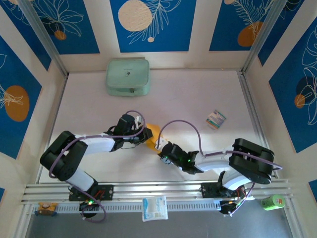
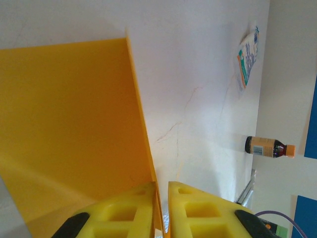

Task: Fold a paper plane with a square sheet of paper (pick it up from the middle)
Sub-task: Fourth fold the wing at the center of the table.

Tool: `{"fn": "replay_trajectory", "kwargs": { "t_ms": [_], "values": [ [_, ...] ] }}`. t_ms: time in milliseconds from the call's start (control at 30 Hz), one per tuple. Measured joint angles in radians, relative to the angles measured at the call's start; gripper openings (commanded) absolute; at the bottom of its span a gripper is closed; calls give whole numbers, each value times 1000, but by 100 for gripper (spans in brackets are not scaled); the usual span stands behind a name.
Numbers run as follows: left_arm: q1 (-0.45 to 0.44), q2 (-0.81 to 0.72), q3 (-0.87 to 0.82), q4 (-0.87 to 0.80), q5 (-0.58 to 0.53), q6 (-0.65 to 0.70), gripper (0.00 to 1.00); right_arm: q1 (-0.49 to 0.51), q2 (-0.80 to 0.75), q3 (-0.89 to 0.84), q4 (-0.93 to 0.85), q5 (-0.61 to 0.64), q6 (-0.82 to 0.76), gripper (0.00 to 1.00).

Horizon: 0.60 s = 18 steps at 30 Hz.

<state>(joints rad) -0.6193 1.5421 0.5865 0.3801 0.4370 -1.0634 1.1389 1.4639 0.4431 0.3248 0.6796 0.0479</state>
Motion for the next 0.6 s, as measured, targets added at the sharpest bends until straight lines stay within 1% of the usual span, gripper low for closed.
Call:
{"fn": "replay_trajectory", "kwargs": {
  "t_ms": [133, 367, 600],
  "values": [
    [1, 0, 0, -5, 0, 10, 14, 1, 25, 5, 4, 14, 0, 35],
    [2, 0, 6, -7, 0, 18, 14, 1, 29, 6, 4, 28, 3, 27],
    [2, 0, 11, -8, 0, 18, 12, 1, 29, 6, 3, 26, 6, 26]
  ]
}}
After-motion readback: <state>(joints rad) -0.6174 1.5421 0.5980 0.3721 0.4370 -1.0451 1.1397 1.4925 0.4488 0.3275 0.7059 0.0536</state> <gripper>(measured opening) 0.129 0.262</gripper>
